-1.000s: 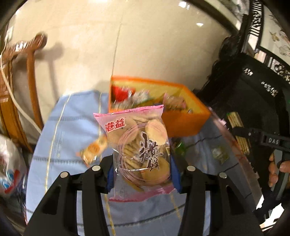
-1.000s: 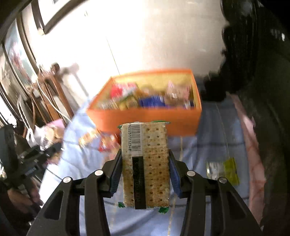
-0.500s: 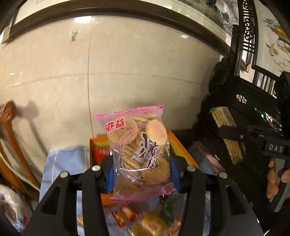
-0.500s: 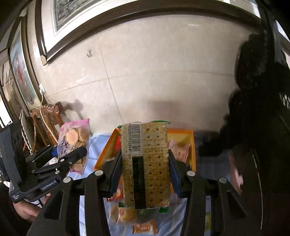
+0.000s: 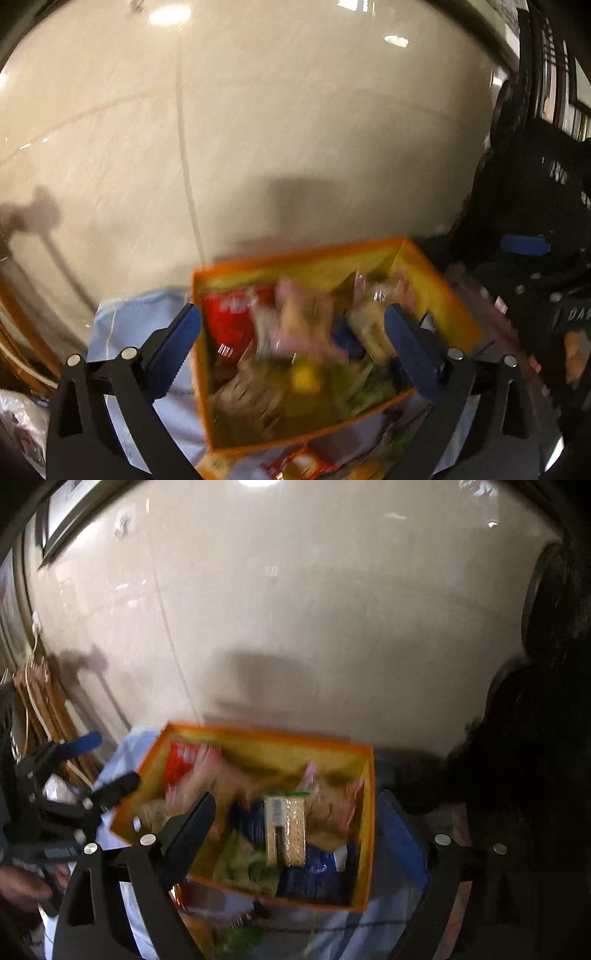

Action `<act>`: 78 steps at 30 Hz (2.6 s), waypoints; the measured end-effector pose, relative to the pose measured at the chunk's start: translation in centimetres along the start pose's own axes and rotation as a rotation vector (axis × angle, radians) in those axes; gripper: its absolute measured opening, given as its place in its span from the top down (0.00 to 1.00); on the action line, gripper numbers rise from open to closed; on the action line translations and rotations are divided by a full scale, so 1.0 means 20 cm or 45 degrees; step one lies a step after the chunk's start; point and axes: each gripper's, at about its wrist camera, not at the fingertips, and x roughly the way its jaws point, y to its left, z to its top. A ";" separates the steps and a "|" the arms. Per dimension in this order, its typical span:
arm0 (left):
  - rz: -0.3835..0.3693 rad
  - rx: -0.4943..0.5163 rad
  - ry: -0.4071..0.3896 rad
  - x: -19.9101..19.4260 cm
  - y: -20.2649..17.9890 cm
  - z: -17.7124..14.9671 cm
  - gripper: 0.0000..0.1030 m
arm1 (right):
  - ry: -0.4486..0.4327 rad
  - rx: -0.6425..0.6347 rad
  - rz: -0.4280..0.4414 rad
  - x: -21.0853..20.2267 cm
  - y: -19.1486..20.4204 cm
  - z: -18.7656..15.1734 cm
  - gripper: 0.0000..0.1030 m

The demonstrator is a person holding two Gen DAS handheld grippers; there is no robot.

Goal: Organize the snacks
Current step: 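Carry the cookie bag and cracker pack into the orange box and release both, then grasp the orange-labelled cake pack with the left tool while the right tool grasps the round bun pack, then lift the cake pack and bun pack over the orange box and release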

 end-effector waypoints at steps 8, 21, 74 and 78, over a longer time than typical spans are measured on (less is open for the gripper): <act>0.101 -0.081 0.122 -0.08 0.30 -0.53 0.06 | 0.199 0.040 0.150 0.09 0.18 -0.54 0.14; 0.190 0.091 0.342 0.12 0.35 -0.83 0.06 | 0.396 -0.040 0.153 0.29 0.55 -0.79 0.14; -0.109 0.065 -0.155 -0.50 -0.18 -0.01 0.66 | -0.162 0.139 0.208 -0.48 0.07 0.01 0.50; -0.064 0.052 -0.170 -0.36 -0.15 0.16 0.64 | -0.168 0.148 0.192 -0.38 0.02 0.17 0.50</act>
